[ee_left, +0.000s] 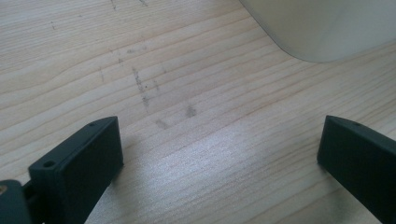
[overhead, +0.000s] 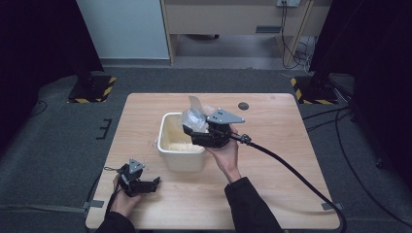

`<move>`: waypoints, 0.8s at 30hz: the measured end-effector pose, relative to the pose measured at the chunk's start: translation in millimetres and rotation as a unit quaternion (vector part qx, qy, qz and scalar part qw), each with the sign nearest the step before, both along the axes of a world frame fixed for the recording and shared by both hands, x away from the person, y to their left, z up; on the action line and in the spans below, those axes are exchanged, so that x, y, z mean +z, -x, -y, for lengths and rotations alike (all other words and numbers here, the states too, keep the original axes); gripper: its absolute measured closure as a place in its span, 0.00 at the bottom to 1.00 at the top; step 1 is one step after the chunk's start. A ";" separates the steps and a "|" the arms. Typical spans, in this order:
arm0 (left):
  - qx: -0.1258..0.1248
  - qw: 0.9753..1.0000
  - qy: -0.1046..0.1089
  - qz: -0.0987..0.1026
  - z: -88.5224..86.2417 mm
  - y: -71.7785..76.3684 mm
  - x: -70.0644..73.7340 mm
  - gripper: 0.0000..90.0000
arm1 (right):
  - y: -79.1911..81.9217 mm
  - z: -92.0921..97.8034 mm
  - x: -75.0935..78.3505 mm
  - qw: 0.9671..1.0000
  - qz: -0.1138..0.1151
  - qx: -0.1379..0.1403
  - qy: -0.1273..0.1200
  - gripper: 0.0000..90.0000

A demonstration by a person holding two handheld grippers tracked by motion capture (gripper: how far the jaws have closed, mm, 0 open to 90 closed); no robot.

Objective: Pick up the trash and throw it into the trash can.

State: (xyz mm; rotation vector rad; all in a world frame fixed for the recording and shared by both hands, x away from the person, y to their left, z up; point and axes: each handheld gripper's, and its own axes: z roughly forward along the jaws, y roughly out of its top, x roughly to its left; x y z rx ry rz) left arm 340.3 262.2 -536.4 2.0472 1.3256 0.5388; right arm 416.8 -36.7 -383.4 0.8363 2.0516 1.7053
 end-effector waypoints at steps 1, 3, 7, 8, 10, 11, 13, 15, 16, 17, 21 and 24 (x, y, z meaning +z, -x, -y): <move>0.000 1.000 0.000 0.000 0.0 0.0 0.0 0.00 | -0.4 -2.1 -1.3 1.000 -0.002 0.000 0.002 0.33; 0.000 1.000 0.000 0.000 0.0 0.0 0.0 0.00 | -1.9 -9.1 -6.6 1.000 -0.003 0.001 0.015 0.32; 0.000 1.000 0.000 0.000 0.0 0.0 0.0 0.00 | -6.1 -14.5 -17.6 0.999 -0.015 -0.001 0.030 0.32; 0.000 1.000 0.000 0.000 0.0 0.0 0.0 0.00 | -7.0 -15.3 -19.6 0.999 -0.017 -0.002 0.035 0.31; 0.000 1.000 0.000 0.000 0.0 0.0 0.0 0.00 | -8.6 -17.1 -23.6 0.999 -0.021 -0.001 0.041 0.28; 0.000 1.000 0.000 0.000 0.0 0.0 0.0 0.00 | -9.1 -17.8 -24.8 0.999 -0.022 0.001 0.042 0.24; 0.000 1.000 0.000 0.000 0.1 -0.1 0.0 0.00 | -9.6 -19.0 -27.1 0.999 -0.024 -0.001 0.043 0.17; -0.001 1.000 0.000 0.000 0.1 -0.1 0.0 0.00 | -10.1 -19.0 -27.5 0.999 -0.023 -0.003 0.044 0.13; -0.001 1.000 0.000 0.000 0.1 -0.1 0.0 0.00 | -10.3 -18.6 -27.2 0.999 -0.022 -0.004 0.044 0.12; -0.001 1.000 0.000 0.000 0.1 -0.1 0.0 0.00 | -10.5 -18.1 -26.3 0.999 -0.021 -0.006 0.042 0.12; -0.001 1.000 0.000 0.000 0.1 -0.1 0.0 0.00 | -11.2 -15.3 -20.5 0.999 -0.022 -0.010 0.025 0.11; 0.000 1.000 0.000 0.000 0.1 -0.1 0.0 0.00 | -9.1 -11.2 -14.1 0.999 -0.014 -0.018 0.025 0.11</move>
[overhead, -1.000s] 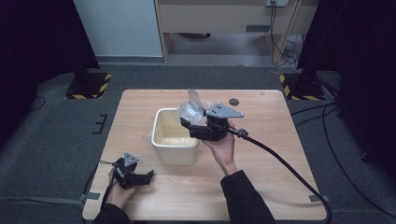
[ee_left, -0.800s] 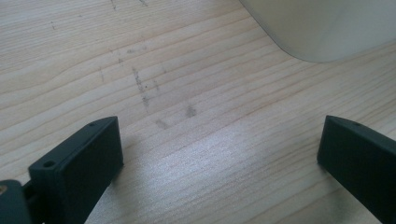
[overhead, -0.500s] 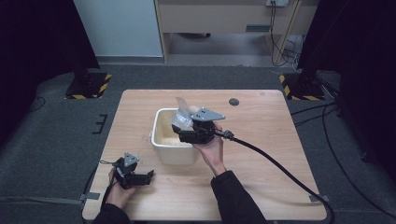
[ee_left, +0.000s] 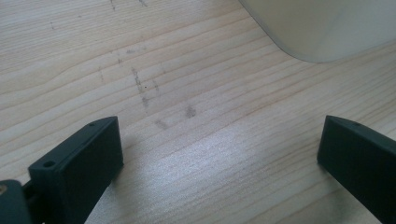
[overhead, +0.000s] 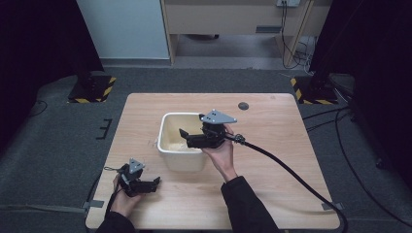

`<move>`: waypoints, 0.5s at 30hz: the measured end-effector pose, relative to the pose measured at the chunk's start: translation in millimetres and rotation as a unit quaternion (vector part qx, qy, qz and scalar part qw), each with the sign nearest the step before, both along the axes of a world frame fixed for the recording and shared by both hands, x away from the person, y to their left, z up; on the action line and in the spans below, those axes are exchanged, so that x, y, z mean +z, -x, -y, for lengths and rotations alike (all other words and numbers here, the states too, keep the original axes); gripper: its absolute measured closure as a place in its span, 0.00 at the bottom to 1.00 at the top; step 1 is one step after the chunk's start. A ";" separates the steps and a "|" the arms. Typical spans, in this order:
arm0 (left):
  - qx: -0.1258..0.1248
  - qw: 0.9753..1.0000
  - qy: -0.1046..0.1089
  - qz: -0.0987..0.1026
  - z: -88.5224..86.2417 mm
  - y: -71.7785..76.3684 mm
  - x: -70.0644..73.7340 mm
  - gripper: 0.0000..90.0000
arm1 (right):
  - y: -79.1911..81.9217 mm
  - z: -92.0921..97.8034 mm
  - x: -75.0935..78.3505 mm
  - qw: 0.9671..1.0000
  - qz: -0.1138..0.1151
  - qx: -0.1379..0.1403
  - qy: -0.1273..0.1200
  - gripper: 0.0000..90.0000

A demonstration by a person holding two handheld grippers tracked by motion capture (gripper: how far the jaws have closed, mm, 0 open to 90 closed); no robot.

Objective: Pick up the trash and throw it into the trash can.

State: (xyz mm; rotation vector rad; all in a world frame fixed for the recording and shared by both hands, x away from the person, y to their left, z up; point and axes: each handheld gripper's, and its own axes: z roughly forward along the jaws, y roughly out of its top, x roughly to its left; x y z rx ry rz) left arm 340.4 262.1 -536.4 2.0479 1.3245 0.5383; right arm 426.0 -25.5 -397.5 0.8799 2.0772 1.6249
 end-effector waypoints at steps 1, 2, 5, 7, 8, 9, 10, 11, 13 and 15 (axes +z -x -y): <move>0.000 1.000 0.000 0.000 0.0 0.0 0.0 0.00 | 0.8 1.4 1.9 1.000 0.004 -0.002 0.002 0.11; 0.000 1.000 0.000 0.000 0.0 0.0 0.0 0.00 | 2.1 3.2 4.6 1.000 0.008 -0.005 0.004 0.11; 0.000 1.000 0.000 0.000 0.0 0.0 0.0 0.00 | 6.1 9.7 14.7 1.000 0.020 -0.013 0.005 0.11; 0.000 1.000 0.000 0.000 0.0 0.0 0.0 0.00 | 8.9 14.4 21.7 1.000 0.025 -0.015 0.009 0.10; 0.000 1.000 0.000 0.000 0.0 0.0 0.0 0.00 | 10.5 17.0 25.1 0.999 0.029 -0.017 0.011 0.10; 0.000 1.000 0.000 0.000 0.0 0.0 0.0 0.00 | 12.7 20.3 29.2 0.999 0.034 -0.021 0.014 0.09; 0.000 1.000 0.000 0.000 0.0 0.0 0.0 0.00 | 14.6 22.9 32.3 0.999 0.036 -0.023 0.016 0.08; 0.000 1.000 0.000 0.000 0.0 0.0 0.0 0.00 | 16.0 24.8 34.5 0.999 0.039 -0.024 0.019 0.08; 0.000 1.000 0.000 0.000 0.0 0.0 0.0 0.00 | 19.9 29.4 39.8 0.998 0.043 -0.029 0.026 0.07; 0.000 1.000 0.000 0.000 0.0 0.0 0.0 0.00 | 24.5 34.2 44.4 0.998 0.048 -0.032 0.029 0.07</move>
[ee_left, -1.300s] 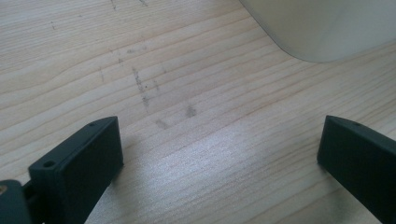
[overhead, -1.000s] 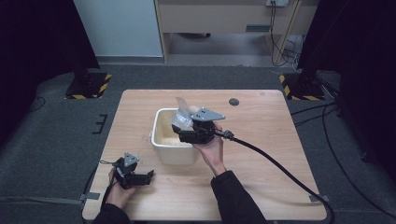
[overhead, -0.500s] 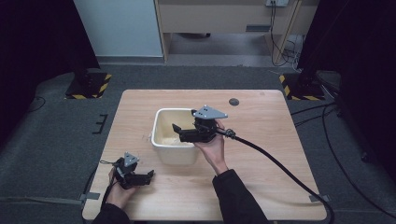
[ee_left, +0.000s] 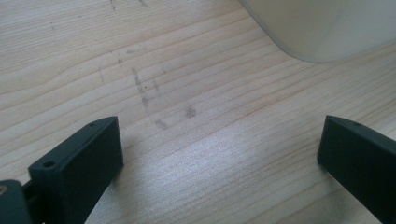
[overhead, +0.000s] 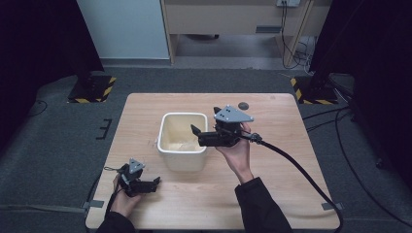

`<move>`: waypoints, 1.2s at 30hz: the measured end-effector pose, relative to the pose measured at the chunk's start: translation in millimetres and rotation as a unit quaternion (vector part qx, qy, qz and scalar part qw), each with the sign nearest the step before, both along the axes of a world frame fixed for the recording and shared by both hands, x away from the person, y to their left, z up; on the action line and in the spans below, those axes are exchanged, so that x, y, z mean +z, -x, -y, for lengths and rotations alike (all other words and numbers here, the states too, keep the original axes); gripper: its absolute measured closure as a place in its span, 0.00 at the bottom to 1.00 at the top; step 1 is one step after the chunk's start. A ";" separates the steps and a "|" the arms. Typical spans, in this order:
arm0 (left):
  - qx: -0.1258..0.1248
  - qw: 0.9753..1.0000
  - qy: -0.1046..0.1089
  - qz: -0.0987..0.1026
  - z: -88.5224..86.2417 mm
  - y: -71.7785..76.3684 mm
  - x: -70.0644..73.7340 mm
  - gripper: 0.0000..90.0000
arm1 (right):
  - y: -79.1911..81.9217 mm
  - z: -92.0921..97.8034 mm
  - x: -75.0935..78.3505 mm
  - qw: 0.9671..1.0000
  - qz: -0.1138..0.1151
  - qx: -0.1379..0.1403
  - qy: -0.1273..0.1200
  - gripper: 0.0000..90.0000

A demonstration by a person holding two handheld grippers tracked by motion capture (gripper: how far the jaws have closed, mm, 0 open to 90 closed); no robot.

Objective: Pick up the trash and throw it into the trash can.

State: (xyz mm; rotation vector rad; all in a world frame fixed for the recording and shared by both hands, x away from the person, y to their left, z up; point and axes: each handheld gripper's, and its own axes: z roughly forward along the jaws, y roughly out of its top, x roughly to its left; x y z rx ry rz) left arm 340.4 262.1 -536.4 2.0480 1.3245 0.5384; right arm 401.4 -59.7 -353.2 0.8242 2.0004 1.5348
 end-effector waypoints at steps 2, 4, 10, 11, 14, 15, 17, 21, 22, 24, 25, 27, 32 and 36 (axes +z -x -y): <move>0.000 1.000 0.000 0.000 0.0 0.0 0.0 0.00 | 3.5 6.4 1.4 1.000 0.004 -0.001 -0.014 0.08; 0.000 1.000 0.000 0.000 0.0 0.0 0.0 0.00 | 6.0 16.0 2.1 1.000 0.001 -0.010 -0.016 0.07; 0.000 1.000 0.000 0.000 0.0 0.0 0.0 0.00 | 11.5 47.2 -5.5 0.999 -0.010 -0.028 -0.027 0.07; 0.000 1.000 0.000 0.000 0.0 0.0 0.0 0.00 | 12.1 51.4 -7.3 0.999 -0.011 -0.030 -0.026 0.07; 0.000 1.000 0.000 0.000 0.0 0.0 0.0 0.00 | 16.1 68.3 -16.4 0.999 -0.021 -0.037 -0.032 0.06; 0.000 1.000 0.000 0.000 0.0 0.0 0.0 0.00 | 18.0 77.1 -22.0 0.998 -0.029 -0.038 -0.033 0.06; 0.000 1.000 0.000 0.000 0.0 0.0 0.0 0.00 | 20.6 86.9 -29.4 0.998 -0.038 -0.042 -0.034 0.06; 0.000 1.000 0.000 0.000 0.1 0.0 0.0 0.00 | 26.0 108.6 -50.2 0.997 -0.057 -0.053 -0.031 0.04; 0.000 1.000 0.000 0.000 0.2 0.0 0.0 0.00 | 27.1 112.6 -54.3 0.996 -0.060 -0.056 -0.030 0.04; 0.000 1.000 0.000 0.000 0.1 -0.1 0.0 0.00 | 29.4 124.6 -66.2 0.995 -0.073 -0.063 -0.024 0.03; 0.000 1.000 0.000 0.000 0.1 0.0 0.0 0.00 | 30.1 128.3 -69.9 0.995 -0.078 -0.065 -0.021 0.03; 0.000 1.000 0.000 0.000 0.2 0.0 0.0 0.00 | 32.7 138.6 -80.4 0.993 -0.087 -0.072 -0.011 0.03; 0.000 1.000 0.000 0.000 0.1 0.0 0.0 0.00 | 39.6 158.3 -103.2 0.990 -0.109 -0.084 0.005 0.02; 0.000 1.000 0.000 0.000 0.1 0.0 0.0 0.00 | 45.5 173.7 -124.4 0.987 -0.131 -0.095 0.024 0.02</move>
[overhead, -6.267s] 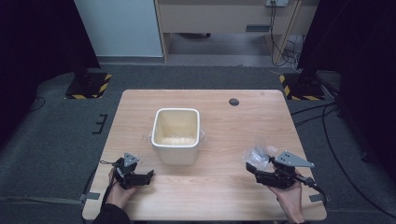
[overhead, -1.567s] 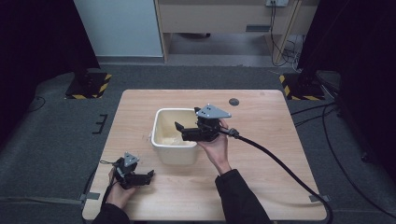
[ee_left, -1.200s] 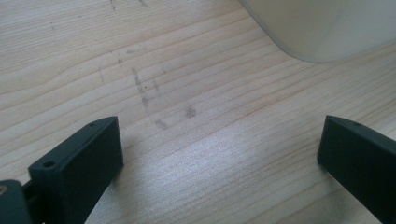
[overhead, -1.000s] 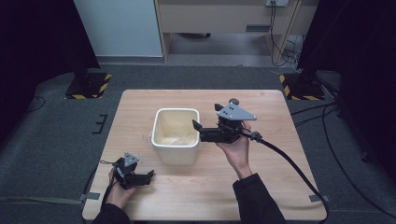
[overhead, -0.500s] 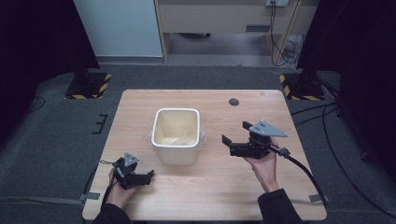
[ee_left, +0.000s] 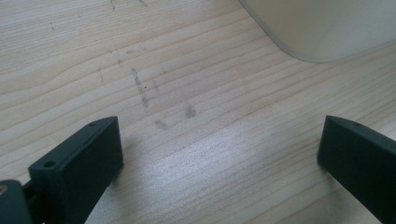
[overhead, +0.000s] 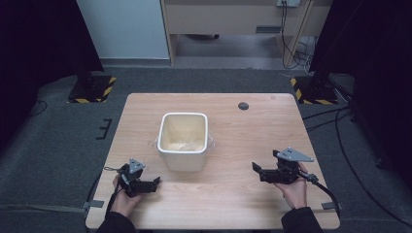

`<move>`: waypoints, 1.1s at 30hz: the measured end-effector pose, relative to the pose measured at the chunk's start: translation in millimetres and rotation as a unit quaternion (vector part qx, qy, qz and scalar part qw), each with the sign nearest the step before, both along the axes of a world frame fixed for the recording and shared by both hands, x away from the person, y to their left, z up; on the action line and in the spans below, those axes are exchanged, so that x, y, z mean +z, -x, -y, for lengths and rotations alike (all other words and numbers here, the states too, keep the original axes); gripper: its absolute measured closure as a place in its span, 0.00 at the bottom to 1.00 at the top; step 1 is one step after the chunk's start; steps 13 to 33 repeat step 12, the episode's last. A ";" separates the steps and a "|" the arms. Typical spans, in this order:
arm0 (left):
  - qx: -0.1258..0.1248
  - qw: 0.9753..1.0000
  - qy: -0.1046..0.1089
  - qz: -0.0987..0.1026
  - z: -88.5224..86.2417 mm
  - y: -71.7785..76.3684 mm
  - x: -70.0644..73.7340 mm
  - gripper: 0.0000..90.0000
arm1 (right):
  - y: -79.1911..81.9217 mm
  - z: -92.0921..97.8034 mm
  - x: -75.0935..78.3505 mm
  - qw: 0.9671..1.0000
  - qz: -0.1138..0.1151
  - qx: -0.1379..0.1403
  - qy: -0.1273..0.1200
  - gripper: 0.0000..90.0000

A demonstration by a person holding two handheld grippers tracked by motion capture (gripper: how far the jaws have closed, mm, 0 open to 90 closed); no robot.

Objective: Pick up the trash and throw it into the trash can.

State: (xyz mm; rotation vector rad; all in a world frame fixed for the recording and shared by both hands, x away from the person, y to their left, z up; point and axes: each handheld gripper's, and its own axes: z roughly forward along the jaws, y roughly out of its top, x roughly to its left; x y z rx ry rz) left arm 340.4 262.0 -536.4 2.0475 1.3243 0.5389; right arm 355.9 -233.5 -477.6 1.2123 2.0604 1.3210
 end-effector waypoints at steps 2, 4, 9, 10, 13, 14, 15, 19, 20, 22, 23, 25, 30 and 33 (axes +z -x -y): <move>0.000 1.000 0.000 0.000 0.0 0.0 0.0 0.00 | 2.4 6.5 -10.1 1.000 -0.012 -0.004 0.018 0.02; 0.000 1.000 0.000 0.000 0.0 0.0 0.0 0.00 | 3.5 12.5 -18.9 0.999 -0.025 -0.010 0.029 0.02; 0.000 1.000 0.000 0.000 0.0 0.0 0.0 0.00 | 3.0 30.3 -36.3 0.997 -0.057 -0.034 0.046 0.02; 0.000 1.000 0.000 0.000 0.0 0.0 0.0 0.00 | 3.0 33.4 -38.4 0.996 -0.060 -0.036 0.048 0.02; 0.000 1.000 0.000 0.000 0.0 0.0 0.0 0.00 | 4.0 40.4 -42.5 0.995 -0.070 -0.048 0.051 0.02; 0.000 1.000 0.000 0.000 0.0 0.0 0.0 0.00 | 4.0 40.4 -42.5 0.995 -0.070 -0.048 0.051 0.02; 0.000 1.000 0.000 0.000 0.0 0.0 0.0 0.00 | 4.0 40.4 -42.5 0.995 -0.070 -0.048 0.051 0.02; 0.000 1.000 0.000 0.000 0.0 0.0 0.0 0.00 | 4.0 40.4 -42.5 0.995 -0.070 -0.048 0.051 0.02; 0.000 1.000 0.000 0.000 0.0 0.0 0.0 0.00 | 4.0 40.4 -42.5 0.995 -0.070 -0.048 0.051 0.02; 0.000 1.000 0.000 0.000 0.0 0.0 0.0 0.00 | 4.0 40.4 -42.5 0.995 -0.070 -0.048 0.051 0.02; 0.000 1.000 0.000 0.000 0.0 0.0 0.0 0.00 | 4.0 40.4 -42.5 0.995 -0.070 -0.048 0.051 0.02; 0.000 1.000 0.000 0.000 0.0 0.0 0.0 0.00 | 4.0 40.4 -42.5 0.995 -0.070 -0.048 0.051 0.02; 0.000 1.000 0.000 0.000 0.0 0.0 0.0 0.00 | 4.0 40.4 -42.5 0.995 -0.070 -0.048 0.051 0.02; 0.000 1.000 0.000 0.000 0.0 0.0 0.0 0.00 | 4.0 40.4 -42.5 0.995 -0.070 -0.048 0.051 0.02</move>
